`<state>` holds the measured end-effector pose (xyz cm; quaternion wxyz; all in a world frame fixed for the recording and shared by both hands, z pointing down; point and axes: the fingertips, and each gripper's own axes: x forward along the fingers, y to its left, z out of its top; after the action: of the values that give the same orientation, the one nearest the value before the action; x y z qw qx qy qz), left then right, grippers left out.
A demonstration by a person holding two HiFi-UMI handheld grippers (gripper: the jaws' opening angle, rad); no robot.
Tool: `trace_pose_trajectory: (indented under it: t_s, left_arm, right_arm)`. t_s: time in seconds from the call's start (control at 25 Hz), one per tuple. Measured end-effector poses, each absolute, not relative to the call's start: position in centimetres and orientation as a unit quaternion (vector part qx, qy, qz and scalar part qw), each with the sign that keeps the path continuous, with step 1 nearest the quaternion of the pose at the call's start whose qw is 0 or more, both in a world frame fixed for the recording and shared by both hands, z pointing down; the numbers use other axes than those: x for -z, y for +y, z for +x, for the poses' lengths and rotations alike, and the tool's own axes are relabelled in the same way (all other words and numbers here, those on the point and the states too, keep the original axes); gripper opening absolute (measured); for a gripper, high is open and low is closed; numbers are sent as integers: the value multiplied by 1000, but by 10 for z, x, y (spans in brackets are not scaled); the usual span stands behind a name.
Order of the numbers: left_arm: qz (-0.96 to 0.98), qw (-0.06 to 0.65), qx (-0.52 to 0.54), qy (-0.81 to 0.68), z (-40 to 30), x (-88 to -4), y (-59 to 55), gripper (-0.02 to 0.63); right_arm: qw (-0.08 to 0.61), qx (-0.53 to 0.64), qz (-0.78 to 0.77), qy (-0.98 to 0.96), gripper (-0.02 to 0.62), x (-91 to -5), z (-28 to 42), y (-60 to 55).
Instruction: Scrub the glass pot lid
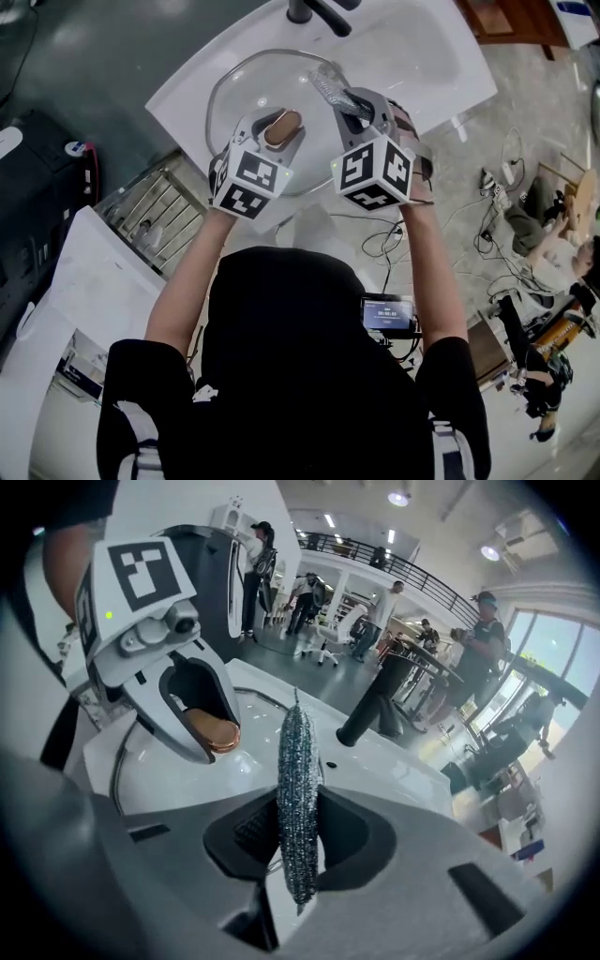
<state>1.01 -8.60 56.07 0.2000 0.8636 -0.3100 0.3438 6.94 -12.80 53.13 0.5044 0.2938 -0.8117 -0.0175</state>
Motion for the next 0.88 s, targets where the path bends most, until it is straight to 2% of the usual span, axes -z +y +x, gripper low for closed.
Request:
trace_pose_trajectory:
  t_s: [0.88]
  left_arm:
    - [867,198,-340,-306,8,-561,-84,169]
  right_arm:
    - [577,134,185,-784,67,-555,50,-139]
